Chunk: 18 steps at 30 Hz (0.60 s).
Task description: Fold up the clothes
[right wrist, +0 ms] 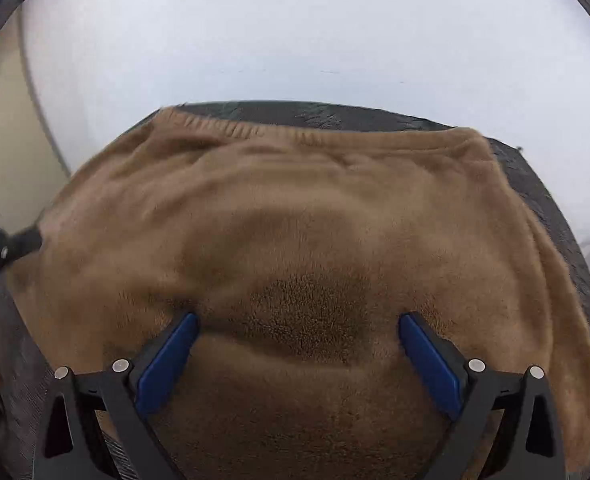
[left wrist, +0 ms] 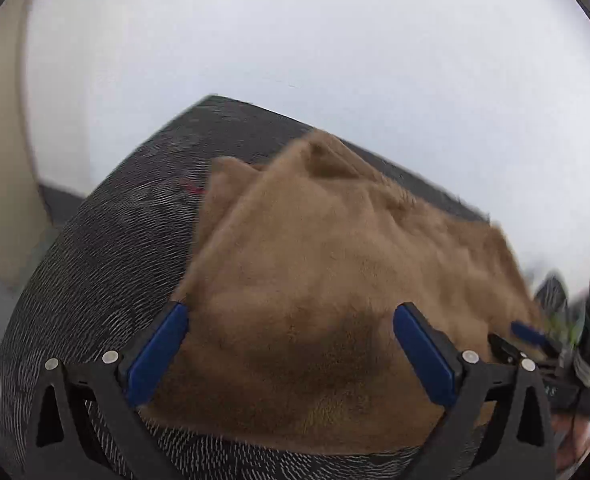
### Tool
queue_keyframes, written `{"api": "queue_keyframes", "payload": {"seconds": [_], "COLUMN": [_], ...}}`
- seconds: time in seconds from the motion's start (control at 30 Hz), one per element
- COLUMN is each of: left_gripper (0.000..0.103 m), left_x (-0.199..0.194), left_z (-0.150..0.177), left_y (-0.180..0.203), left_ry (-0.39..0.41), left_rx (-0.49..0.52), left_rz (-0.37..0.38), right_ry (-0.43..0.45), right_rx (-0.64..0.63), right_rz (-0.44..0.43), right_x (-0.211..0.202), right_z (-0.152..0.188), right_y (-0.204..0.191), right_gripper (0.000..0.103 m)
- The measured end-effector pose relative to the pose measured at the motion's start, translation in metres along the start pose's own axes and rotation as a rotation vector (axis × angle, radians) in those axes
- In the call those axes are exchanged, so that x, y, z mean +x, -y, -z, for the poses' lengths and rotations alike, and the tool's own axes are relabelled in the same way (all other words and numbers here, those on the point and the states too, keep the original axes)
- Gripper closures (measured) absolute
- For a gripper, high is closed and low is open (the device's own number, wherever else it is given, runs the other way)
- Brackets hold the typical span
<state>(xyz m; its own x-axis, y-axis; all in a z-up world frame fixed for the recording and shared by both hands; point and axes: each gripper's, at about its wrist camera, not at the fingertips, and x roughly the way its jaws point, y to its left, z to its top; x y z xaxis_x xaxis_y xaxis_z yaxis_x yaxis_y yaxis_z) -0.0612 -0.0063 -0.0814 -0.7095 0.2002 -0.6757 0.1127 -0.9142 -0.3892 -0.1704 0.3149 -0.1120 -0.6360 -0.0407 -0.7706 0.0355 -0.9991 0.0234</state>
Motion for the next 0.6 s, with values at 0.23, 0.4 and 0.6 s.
{"api": "queue_keyframes", "payload": {"seconds": [0.23,0.4,0.6], "left_gripper": [0.0,0.0,0.0], "left_x": [-0.036,-0.033,-0.024], "left_z": [-0.011,-0.012,-0.013], "left_y": [-0.014,-0.042,-0.058], "left_ry": [0.137,0.088,0.051], "left_rx": [-0.065,-0.148,-0.186], "left_rz": [-0.12,-0.123,-0.13], "right_ry": [0.055,-0.04,-0.113], "right_rx": [-0.094,-0.149,-0.225], "right_rz": [-0.077,-0.123,-0.055], "right_x": [0.008,0.065,0.128], "right_z": [-0.071,-0.112,-0.142], "right_y": [-0.068,-0.115,-0.153], "right_gripper": [0.001,0.001,0.001]}}
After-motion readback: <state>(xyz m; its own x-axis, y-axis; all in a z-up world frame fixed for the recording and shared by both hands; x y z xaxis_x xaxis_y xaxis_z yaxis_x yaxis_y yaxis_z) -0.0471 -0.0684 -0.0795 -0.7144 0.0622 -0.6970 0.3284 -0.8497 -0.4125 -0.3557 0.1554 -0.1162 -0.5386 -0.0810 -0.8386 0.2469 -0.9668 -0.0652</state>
